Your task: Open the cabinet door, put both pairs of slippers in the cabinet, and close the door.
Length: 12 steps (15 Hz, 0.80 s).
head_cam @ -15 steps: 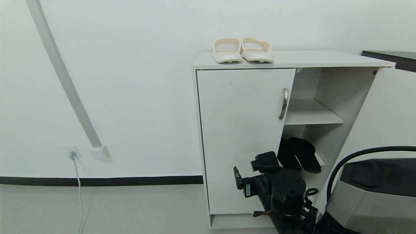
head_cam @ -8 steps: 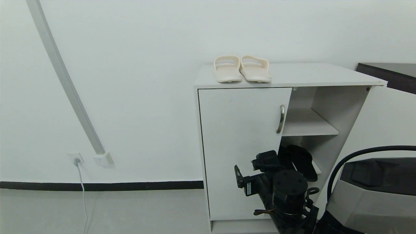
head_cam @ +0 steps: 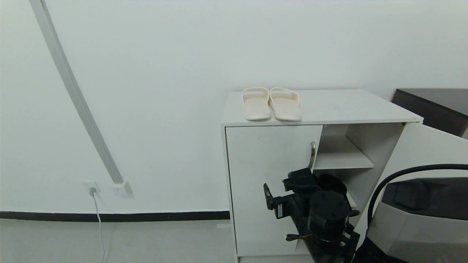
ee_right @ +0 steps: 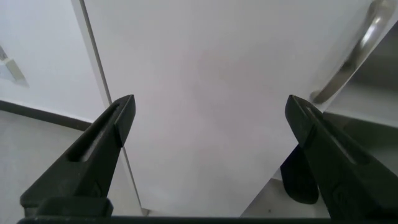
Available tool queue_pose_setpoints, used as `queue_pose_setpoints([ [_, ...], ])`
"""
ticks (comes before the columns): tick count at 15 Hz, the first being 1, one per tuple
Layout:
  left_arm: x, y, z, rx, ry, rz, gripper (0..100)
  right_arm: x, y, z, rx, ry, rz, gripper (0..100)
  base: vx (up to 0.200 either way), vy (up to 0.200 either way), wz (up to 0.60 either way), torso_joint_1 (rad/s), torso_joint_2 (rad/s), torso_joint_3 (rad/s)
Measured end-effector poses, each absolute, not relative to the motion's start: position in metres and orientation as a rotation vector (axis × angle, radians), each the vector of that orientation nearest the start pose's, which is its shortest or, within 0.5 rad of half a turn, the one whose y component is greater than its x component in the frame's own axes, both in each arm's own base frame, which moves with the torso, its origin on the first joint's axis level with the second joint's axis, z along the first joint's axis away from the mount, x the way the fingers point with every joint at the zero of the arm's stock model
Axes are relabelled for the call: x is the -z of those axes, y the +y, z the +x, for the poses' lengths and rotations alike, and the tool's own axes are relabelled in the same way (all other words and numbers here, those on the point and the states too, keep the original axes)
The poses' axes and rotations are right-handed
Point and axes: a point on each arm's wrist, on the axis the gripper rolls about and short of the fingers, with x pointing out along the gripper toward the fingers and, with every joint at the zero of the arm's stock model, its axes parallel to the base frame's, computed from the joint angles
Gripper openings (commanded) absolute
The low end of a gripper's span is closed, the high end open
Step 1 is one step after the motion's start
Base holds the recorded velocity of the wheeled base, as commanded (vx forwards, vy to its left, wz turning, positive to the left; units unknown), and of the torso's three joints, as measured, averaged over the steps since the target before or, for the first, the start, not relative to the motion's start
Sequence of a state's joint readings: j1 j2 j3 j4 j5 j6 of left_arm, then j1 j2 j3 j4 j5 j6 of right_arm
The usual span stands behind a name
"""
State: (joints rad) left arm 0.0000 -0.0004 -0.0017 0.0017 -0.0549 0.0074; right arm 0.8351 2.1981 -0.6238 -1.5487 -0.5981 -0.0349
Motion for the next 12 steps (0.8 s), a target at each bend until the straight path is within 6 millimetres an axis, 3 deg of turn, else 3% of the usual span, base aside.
queue_pose_setpoints([
  [12, -0.0757, -0.0012, -0.023, 0.055, 0.0, 0.008, 0, -0.0656, 0.2502, 0.2445, -0.235, 0.015, -0.051, 100, 0.0, 0.0, 0.0, 0.215, -0.53, -0.319],
])
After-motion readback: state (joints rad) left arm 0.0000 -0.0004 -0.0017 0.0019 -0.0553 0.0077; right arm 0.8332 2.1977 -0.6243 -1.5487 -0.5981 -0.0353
